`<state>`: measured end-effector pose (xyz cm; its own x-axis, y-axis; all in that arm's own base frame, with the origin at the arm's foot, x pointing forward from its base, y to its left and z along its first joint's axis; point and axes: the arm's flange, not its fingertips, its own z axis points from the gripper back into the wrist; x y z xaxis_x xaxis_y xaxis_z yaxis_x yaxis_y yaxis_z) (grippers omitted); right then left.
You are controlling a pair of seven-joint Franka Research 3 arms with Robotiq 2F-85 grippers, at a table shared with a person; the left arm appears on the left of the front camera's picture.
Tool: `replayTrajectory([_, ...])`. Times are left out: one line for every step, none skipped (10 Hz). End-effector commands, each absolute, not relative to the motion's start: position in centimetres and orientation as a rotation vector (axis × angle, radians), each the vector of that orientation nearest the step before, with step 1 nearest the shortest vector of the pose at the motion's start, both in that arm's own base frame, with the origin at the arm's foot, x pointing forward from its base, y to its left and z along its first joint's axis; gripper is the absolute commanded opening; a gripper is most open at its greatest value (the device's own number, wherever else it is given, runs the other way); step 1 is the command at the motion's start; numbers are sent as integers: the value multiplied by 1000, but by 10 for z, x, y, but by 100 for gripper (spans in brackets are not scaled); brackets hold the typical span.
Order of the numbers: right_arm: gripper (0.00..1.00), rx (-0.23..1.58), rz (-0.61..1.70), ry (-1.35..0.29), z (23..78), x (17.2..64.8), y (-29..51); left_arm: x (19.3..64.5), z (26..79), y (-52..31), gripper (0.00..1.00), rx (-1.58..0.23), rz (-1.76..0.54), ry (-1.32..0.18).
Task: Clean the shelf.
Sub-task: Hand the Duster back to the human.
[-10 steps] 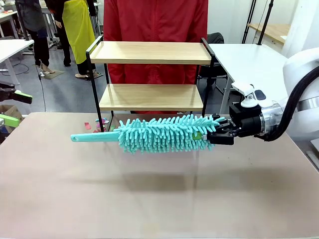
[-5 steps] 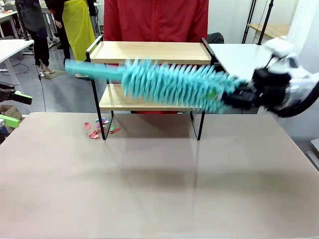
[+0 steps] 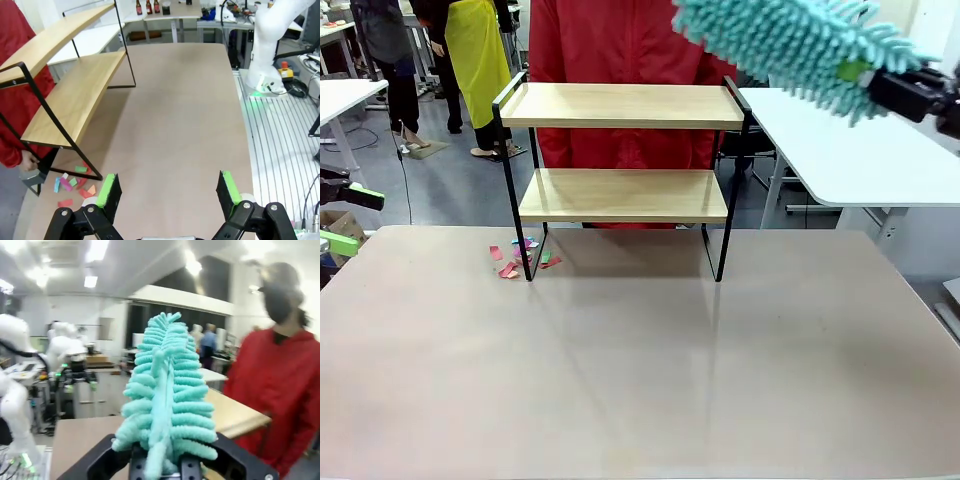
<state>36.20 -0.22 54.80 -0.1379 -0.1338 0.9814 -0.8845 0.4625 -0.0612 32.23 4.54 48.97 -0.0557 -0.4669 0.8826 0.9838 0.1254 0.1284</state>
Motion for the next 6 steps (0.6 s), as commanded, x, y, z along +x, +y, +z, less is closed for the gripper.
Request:
replayTrajectory([16, 785, 609, -1612, 536, 356, -25, 324, 492, 44, 100, -707, -1351, -1015])
replayTrajectory([16, 701, 510, -1624, 531, 355, -47, 324, 492, 44, 100, -707, -1351, -1015])
replayTrajectory([16, 664, 428, -1626, 525, 352, -68, 324, 492, 44, 100, -707, -1351, -1015])
replayTrajectory([16, 637, 354, -1625, 518, 349, -87, 324, 492, 44, 100, -707, -1351, -1015])
replayTrajectory([16, 563, 282, -1639, 510, 346, -107, 324, 492, 44, 100, -707, -1351, -1015])
replayTrajectory([16, 482, 235, -1640, 505, 342, -120, 324, 492, 44, 100, -707, -1351, -1015])
